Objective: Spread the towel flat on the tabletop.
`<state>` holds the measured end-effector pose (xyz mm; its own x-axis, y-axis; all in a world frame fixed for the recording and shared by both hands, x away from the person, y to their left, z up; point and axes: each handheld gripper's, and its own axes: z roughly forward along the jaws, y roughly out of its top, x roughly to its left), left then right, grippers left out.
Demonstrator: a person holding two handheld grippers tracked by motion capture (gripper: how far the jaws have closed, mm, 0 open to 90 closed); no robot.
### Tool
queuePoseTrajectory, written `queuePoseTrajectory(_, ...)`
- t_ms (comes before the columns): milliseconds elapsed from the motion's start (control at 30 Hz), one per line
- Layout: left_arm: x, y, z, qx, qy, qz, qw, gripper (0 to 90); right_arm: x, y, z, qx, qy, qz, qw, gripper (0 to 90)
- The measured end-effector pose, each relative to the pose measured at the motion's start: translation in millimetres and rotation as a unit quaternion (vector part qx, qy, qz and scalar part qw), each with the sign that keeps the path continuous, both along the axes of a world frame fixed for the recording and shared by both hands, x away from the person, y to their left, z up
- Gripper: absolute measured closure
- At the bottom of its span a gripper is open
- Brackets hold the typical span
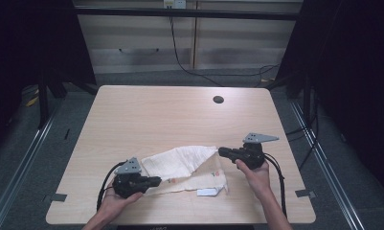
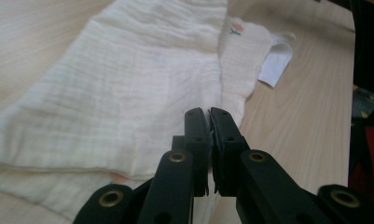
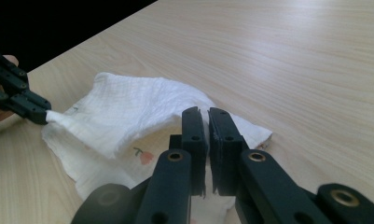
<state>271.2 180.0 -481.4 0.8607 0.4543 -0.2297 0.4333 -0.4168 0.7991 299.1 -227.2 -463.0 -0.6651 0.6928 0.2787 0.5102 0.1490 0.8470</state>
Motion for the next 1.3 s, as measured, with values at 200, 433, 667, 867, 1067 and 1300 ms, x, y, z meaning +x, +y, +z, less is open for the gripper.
queuePoseTrajectory(200, 13.6, 3.1, 2.8, 0.004, -0.004, 0.019, 0.9998, 86.4, 2.9, -5.4, 5.5, 0.004, -0.003, -0.001, 1.0, 85.9)
queuePoseTrajectory(433, 17.3, 8.2, 23.1, -0.023, -0.026, 0.03, 0.999, 86.1, -2.3, -10.6, 22.7, 0.014, -0.023, -0.003, 0.9996, 86.0)
queuePoseTrajectory(667, 16.2, 14.7, 51.7, -0.055, -0.051, 0.038, 0.9965, 86.3, -14.7, -16.6, 41.3, 0.01, -0.041, 0.0, 0.9991, 86.0)
queuePoseTrajectory(867, 13.1, 20.3, 73.1, -0.075, -0.072, 0.042, 0.9937, 86.3, -23.5, -22.6, 59.7, 0.014, -0.062, -0.001, 0.998, 86.0)
queuePoseTrajectory(1067, 6.7, 23.3, 94.0, -0.093, -0.095, 0.038, 0.9904, 86.4, -28.8, -24.4, 71.0, 0.011, -0.076, 0.001, 0.997, 86.1)
queuePoseTrajectory(1300, -1.3, 26.4, 118.8, -0.109, -0.122, 0.038, 0.9858, 86.4, -36.2, -22.7, 88.0, 0.021, -0.097, 0.009, 0.995, 86.0)
